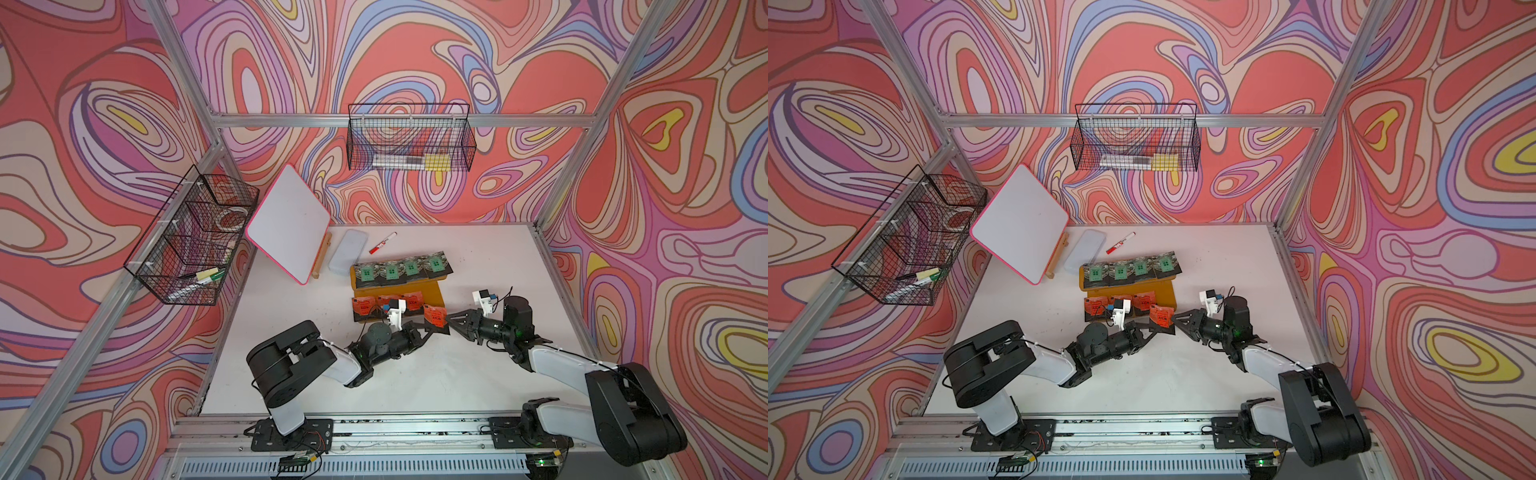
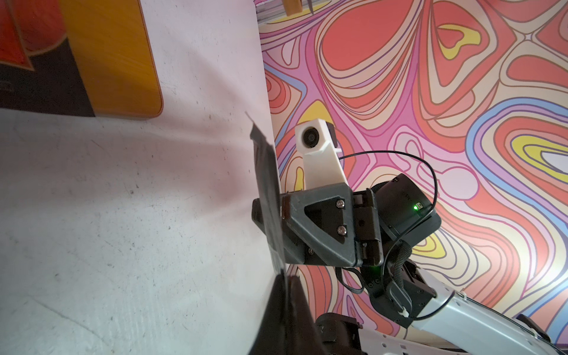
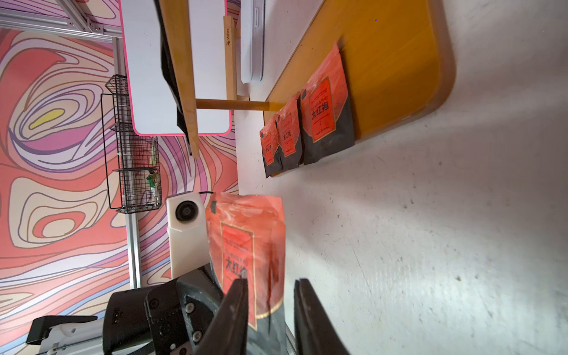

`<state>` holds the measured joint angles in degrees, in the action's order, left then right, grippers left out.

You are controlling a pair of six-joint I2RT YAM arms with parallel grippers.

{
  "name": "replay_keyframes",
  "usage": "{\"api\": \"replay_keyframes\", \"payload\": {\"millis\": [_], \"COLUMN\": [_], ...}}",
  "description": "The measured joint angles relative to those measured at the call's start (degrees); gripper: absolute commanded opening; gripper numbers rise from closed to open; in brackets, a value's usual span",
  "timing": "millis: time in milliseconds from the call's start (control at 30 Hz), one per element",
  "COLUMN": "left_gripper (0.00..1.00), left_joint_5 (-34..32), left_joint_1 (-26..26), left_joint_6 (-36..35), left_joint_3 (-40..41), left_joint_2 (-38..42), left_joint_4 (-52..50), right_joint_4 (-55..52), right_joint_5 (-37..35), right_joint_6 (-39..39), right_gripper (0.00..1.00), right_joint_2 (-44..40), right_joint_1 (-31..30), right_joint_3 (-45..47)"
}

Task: Place the tea bags on the shelf by color
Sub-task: Place the tea bag on the shelf.

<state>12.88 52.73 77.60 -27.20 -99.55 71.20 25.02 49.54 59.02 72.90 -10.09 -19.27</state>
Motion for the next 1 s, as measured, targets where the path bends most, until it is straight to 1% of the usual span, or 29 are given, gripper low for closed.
{"api": "replay_keyframes", "payload": {"millis": [333,600,733,800,833,867,967,1000], "left_gripper": [0.00,0.00,0.00,0.00,0.08,0.18,0.40,0.44], "left_joint_5": [0.04,0.02,0.02,0.02,0.00,0.00,-0.02,-0.15], "left_joint_1": [-0.22,-0.22,-0.22,-0.22,-0.22,-0.22,-0.22,-0.22], "left_joint_6": [0.00,0.00,0.00,0.00,0.00,-0.02,-0.07,-0.04], "left_joint_3": [-0.15,-0.17,-0.17,-0.17,-0.17,-0.17,-0.22,-0.22], "left_joint_2": [0.00,0.00,0.00,0.00,0.00,0.00,0.13,0.33], "left_joint_4": [0.00,-0.02,-0.02,-0.02,-0.04,-0.09,-1.42,-2.32], "right_joint_4": [3.67,5.77,5.90,5.86,5.81,5.77,4.85,4.39], "right_joint_5": [0.94,1.53,1.53,1.55,1.55,1.53,1.55,1.53], "right_joint_6": [2.16,3.58,3.50,3.54,3.43,3.26,2.19,1.73], "right_gripper": [0.21,0.09,0.00,0.00,0.00,0.00,0.00,0.00], "right_joint_2": [1.18,1.38,1.38,1.38,1.38,1.38,1.38,1.38], "right_joint_1": [0.02,0.02,0.02,0.04,0.04,0.04,0.04,0.04], "right_joint_3": [0.48,0.68,0.70,0.70,0.70,0.68,0.46,0.35]}}
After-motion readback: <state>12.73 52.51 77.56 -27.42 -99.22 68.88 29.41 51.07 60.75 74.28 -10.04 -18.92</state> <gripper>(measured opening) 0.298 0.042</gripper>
